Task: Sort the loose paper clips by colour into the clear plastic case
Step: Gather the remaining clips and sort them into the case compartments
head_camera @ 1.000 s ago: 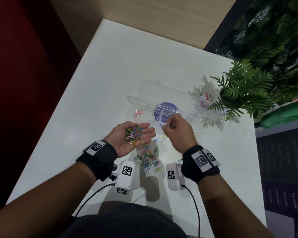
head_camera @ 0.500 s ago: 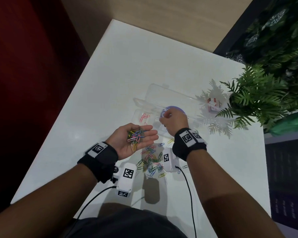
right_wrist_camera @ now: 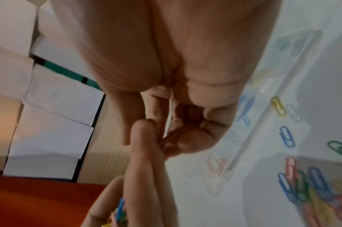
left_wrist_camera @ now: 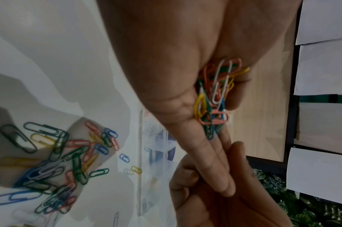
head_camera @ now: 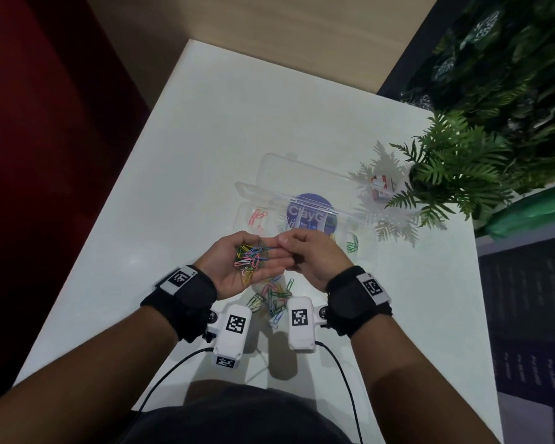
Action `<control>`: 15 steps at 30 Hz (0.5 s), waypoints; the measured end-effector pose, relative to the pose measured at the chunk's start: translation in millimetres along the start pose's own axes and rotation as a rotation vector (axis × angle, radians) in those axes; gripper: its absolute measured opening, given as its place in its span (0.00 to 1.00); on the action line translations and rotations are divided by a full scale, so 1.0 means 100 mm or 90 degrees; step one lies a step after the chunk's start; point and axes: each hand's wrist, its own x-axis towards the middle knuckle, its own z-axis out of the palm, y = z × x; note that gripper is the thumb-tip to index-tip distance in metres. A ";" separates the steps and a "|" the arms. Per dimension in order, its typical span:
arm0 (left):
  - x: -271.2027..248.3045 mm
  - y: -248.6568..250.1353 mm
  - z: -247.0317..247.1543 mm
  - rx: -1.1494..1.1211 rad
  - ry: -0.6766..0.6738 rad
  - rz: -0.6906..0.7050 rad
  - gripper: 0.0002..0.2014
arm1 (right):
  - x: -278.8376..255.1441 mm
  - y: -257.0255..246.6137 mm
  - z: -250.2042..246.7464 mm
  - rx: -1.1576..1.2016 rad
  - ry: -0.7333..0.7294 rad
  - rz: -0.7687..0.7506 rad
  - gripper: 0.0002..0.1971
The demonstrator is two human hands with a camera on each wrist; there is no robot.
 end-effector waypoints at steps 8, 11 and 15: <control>0.00 -0.08 0.05 0.052 0.014 -0.002 0.20 | -0.09 -0.03 -0.11 0.017 -0.035 0.008 0.07; 0.00 -0.10 0.08 0.063 0.013 -0.001 0.20 | -0.09 -0.03 -0.12 -0.019 -0.009 0.000 0.10; 0.01 -0.08 0.10 0.044 0.004 0.000 0.20 | -0.09 -0.07 -0.12 -0.042 0.042 -0.016 0.09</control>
